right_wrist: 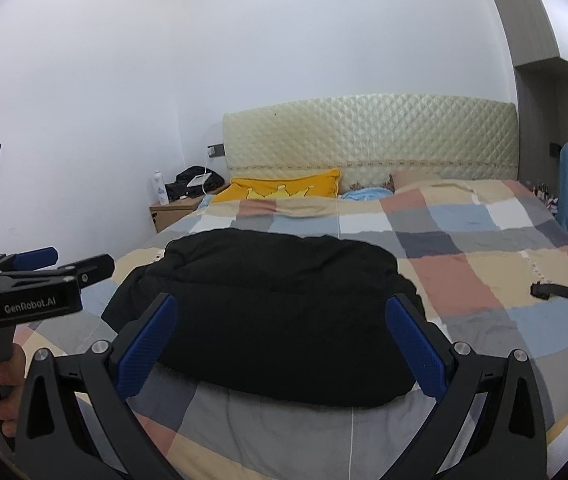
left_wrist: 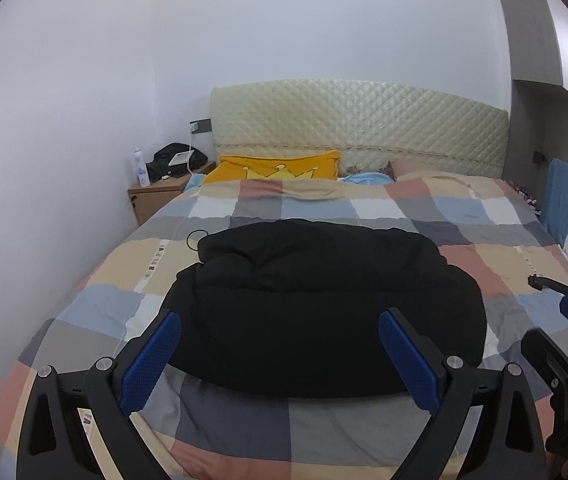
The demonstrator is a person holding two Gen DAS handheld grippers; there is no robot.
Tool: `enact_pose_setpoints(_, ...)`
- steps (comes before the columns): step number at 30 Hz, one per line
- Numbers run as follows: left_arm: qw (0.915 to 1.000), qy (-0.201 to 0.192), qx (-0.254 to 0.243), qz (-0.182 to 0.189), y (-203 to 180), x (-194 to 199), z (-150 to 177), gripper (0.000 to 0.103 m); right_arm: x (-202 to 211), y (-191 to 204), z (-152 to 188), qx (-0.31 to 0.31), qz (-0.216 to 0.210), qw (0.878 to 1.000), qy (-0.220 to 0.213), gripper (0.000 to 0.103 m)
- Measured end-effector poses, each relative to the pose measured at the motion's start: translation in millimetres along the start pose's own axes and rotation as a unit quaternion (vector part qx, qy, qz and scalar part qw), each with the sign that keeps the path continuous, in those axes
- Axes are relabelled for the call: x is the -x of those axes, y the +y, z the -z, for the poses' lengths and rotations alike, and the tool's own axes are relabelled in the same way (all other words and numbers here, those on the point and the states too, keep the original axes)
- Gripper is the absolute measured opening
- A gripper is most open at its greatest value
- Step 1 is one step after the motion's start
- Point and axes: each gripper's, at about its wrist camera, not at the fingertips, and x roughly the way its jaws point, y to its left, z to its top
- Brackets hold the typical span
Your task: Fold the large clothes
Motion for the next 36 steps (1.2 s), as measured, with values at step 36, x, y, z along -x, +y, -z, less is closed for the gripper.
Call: enact_pose_setpoints(36, 0.9987, 0.05, -0.012, -0.002, -15, -36, 12, 0.1, -20, -23, 18, -0.011, 0.019, 1.0, 0.012, 0.103)
